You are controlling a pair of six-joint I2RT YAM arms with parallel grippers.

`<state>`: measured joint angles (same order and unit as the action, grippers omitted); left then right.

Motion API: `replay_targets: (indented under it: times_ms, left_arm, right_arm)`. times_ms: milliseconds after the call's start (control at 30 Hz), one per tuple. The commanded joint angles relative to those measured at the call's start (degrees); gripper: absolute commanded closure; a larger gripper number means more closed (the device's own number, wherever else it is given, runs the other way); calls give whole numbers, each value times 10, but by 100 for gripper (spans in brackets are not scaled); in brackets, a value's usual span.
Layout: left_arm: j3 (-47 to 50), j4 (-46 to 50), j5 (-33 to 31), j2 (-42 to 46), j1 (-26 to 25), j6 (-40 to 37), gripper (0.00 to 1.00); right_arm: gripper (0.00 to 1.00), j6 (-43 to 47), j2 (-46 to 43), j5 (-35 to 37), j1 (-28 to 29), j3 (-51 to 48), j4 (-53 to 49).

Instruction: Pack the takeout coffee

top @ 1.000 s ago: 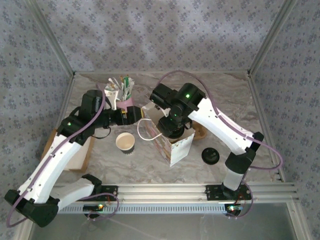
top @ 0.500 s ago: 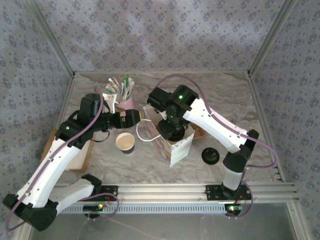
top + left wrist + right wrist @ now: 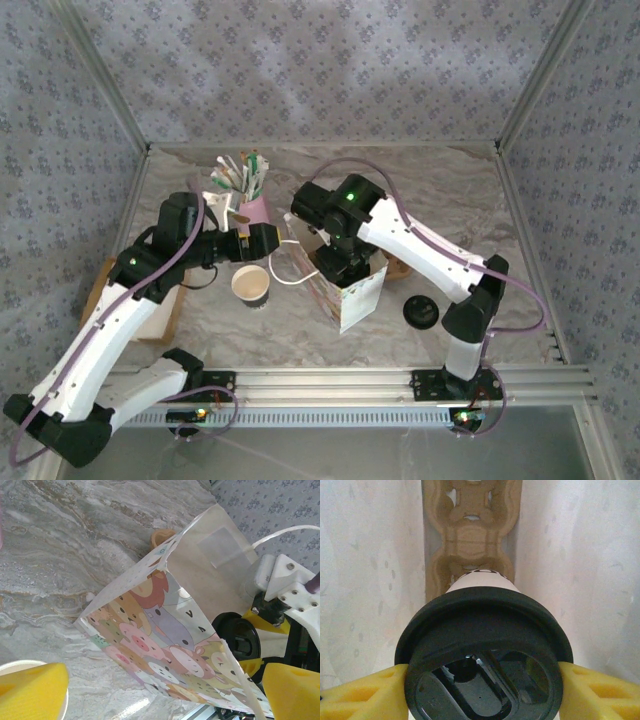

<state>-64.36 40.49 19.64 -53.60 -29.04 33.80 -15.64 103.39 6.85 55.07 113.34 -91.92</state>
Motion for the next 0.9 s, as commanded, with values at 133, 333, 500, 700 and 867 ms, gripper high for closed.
replay_targets:
  times_ms: [133,333,500,700,867]
  left_arm:
    - [8,-1,-7,18,-10,10,1]
    - [14,-4,-8,23,-15,13,1]
    - [14,-8,-9,28,-24,12,1]
    - [22,-13,-6,35,-34,15,1]
    - [28,-13,-7,38,-38,20,0]
  right_arm:
    - [31,8,15,-19,-2,-23,-53]
    - [31,11,17,-25,-7,-41,-39]
    - [32,14,17,-28,-11,-53,-29]
    - [32,16,14,-30,-13,-68,-10]
    - [32,17,4,-32,-14,-83,12]
